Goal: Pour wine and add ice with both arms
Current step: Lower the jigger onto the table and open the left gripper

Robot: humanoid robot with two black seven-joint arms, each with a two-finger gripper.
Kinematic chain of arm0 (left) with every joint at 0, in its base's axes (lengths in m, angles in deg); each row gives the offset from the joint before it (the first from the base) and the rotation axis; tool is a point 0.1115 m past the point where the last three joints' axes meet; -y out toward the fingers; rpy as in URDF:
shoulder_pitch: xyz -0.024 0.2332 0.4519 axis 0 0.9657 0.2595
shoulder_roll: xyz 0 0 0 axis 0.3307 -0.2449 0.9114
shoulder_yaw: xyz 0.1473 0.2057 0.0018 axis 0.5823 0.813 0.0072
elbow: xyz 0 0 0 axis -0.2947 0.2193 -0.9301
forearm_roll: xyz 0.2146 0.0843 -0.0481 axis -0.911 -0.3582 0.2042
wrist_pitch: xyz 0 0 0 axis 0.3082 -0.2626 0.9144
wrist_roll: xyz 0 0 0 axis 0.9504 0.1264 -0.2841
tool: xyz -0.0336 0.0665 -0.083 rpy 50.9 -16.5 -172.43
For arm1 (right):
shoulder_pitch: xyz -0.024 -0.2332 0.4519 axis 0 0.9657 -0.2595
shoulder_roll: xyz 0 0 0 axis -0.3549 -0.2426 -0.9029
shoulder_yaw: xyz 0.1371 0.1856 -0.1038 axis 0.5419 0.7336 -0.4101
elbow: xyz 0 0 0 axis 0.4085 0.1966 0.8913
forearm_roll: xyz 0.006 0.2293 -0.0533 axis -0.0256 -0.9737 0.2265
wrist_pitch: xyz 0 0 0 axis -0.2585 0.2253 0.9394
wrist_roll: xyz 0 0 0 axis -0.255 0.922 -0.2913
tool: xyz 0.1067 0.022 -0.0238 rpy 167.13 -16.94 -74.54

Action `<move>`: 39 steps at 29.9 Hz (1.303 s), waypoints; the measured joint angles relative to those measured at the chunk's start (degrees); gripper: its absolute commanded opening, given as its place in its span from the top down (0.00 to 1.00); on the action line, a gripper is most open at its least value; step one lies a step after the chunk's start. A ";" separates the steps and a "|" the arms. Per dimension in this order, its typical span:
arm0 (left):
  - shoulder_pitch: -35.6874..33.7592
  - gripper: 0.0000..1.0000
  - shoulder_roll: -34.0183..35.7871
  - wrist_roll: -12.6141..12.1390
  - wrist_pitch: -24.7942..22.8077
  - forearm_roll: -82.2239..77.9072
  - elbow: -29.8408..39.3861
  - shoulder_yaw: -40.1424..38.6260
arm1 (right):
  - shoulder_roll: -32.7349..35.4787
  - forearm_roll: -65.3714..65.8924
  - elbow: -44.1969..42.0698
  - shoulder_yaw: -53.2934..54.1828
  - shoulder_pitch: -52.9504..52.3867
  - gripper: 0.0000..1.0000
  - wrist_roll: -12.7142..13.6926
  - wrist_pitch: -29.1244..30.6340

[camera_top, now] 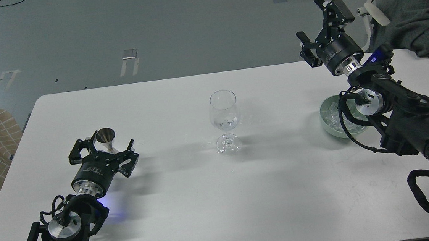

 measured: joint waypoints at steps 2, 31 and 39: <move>0.00 0.02 0.00 0.07 0.08 0.01 0.00 -0.10 | 0.00 0.00 0.04 0.00 0.11 0.00 0.00 0.00; 1.68 0.02 0.79 -0.29 -1.47 1.30 -0.80 -2.73 | 0.02 0.00 0.37 0.06 0.35 0.00 0.00 0.00; 4.35 0.02 2.87 -0.30 -3.10 3.25 -0.79 -2.78 | 0.07 0.00 0.37 0.06 0.30 0.00 0.00 0.00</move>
